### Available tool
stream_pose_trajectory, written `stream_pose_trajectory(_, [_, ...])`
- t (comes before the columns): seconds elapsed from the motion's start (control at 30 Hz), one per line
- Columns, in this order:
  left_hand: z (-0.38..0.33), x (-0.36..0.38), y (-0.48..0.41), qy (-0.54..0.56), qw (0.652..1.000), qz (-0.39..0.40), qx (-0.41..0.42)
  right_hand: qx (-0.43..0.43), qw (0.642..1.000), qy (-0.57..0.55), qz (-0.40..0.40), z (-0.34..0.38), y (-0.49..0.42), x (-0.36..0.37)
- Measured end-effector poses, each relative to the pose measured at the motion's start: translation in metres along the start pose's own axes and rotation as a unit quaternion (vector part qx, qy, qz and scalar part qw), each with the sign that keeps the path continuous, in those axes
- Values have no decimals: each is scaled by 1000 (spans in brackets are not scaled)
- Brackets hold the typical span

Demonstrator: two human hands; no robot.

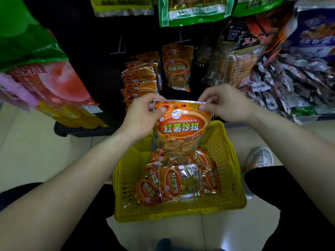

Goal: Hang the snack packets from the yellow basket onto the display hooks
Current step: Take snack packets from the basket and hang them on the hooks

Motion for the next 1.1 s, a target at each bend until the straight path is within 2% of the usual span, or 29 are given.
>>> stream_pose_trajectory(0.13, [0, 12, 2, -17, 1000, 18, 19, 5, 988, 133, 85, 13, 0, 25])
stream_pose_trajectory(0.2, [-1, 18, 3, -29, 999, 24, 31, 13, 981, 166, 100, 19, -1, 39])
stream_pose_trajectory(0.33, [-1, 13, 0, -34, 998, 6, 44, 35, 983, 175, 46, 23, -5, 42])
stream_pose_trajectory(0.43, [6, 2, -3, -25, 999, -11, 35, 54, 973, 225, -15, 24, -9, 26])
stream_pose_trajectory(0.53, [21, -13, -6, -55, 998, -35, 7, 51, 956, 272, -95, 23, -19, -5])
stream_pose_trajectory(0.6, [35, -17, -11, -80, 996, -23, -29, 50, 950, 283, -119, 18, -33, -21])
stream_pose_trajectory(0.73, [62, -8, -35, -119, 989, 29, -87, 83, 938, 321, -104, -7, -84, -30])
stream_pose_trajectory(0.97, [116, 39, -127, -88, 987, 46, -128, 115, 922, 357, -99, -59, -181, -22])
stream_pose_trajectory(1.1, [145, 68, -183, -87, 984, 62, -144, 128, 922, 360, -54, -90, -232, -13])
Point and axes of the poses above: each hand's wrist, its own y-axis away from the middle knuckle, its own x-axis out of the palm, z = x × y, the point moved 8 cm from there along -y, towards the middle knuckle, and after that the axes turned 10 degrees about z, right-handed, at the moved point
